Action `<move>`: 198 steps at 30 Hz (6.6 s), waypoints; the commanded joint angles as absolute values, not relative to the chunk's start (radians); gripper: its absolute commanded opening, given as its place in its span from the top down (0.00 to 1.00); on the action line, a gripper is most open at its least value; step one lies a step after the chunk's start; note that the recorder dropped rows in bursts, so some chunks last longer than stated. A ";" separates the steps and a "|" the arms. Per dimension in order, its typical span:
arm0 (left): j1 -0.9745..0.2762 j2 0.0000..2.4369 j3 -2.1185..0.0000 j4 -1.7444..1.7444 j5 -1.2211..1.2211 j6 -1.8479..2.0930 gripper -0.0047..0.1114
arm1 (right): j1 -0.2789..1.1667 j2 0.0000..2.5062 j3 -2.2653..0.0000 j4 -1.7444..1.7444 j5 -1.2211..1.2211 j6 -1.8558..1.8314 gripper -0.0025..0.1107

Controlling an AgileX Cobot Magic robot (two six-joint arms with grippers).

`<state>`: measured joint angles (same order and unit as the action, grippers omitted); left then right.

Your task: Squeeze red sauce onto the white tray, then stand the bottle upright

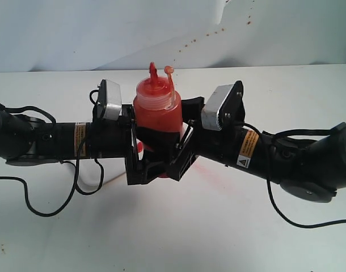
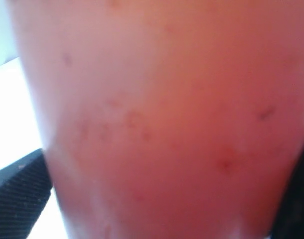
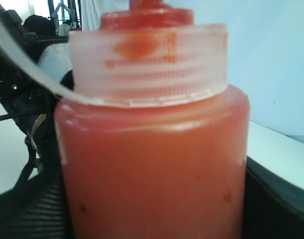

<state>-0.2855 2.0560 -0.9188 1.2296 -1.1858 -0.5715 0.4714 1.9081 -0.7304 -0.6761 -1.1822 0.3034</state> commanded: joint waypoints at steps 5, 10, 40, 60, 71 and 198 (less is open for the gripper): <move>-0.290 2.046 -0.925 1.216 -1.203 -0.576 0.06 | 0.427 1.898 -0.735 -0.609 -1.221 0.289 0.98; -0.290 2.046 -0.925 1.241 -1.203 -0.576 0.06 | 0.368 1.898 -0.724 -0.605 -1.221 0.289 0.98; -0.290 2.046 -0.925 1.209 -1.203 -0.569 0.06 | 0.183 1.903 -0.695 -0.564 -1.187 0.293 0.98; -0.290 2.046 -0.925 1.195 -1.200 -0.569 0.06 | 0.181 1.961 -0.675 -0.564 -1.131 0.249 0.98; -0.290 2.046 -0.925 1.187 -1.200 -0.567 0.06 | 0.052 1.962 -0.566 -0.690 -1.221 0.191 0.98; -0.290 2.046 -0.925 1.184 -1.200 -0.567 0.06 | 0.102 1.654 -0.689 -0.995 -1.221 0.750 0.05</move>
